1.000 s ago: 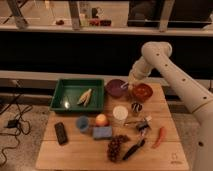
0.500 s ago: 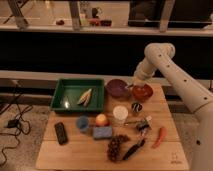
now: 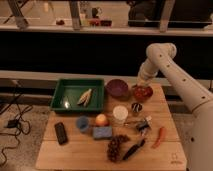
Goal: Wipe red bowl with towel
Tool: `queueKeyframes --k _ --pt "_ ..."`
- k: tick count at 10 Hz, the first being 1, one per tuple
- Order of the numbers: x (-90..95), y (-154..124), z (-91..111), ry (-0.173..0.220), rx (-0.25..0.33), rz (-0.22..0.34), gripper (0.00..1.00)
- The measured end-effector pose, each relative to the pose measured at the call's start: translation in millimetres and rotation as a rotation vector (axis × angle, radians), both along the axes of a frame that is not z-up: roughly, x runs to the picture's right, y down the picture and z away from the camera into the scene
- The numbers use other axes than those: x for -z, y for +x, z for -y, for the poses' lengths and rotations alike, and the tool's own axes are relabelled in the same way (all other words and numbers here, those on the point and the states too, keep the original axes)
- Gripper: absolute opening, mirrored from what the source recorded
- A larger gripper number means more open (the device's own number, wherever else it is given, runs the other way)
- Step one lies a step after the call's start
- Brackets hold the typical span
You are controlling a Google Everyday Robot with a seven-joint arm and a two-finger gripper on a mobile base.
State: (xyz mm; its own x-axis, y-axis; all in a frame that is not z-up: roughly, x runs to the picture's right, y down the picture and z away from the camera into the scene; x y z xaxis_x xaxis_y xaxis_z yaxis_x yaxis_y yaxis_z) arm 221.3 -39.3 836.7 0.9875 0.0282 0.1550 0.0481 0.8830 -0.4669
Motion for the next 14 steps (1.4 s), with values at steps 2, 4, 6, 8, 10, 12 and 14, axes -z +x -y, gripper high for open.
queueKeyframes --k 2,4,6,8,10,12,14 --pt "-7.2 5 1 -0.013 -0.005 -0.014 0.20" --pt "-14.8 10 2 -0.021 -0.002 -0.021 0.20" --pt "-25.5 9 5 -0.025 0.004 -0.021 0.20" --pt "-34.7 8 6 -0.030 0.007 -0.022 0.20" --pt "-42.4 12 4 -0.041 0.011 -0.033 0.20" --pt "-47.3 23 0 -0.051 0.015 -0.058 0.20" --pt "-50.5 28 -1 -0.057 0.021 -0.074 0.20"
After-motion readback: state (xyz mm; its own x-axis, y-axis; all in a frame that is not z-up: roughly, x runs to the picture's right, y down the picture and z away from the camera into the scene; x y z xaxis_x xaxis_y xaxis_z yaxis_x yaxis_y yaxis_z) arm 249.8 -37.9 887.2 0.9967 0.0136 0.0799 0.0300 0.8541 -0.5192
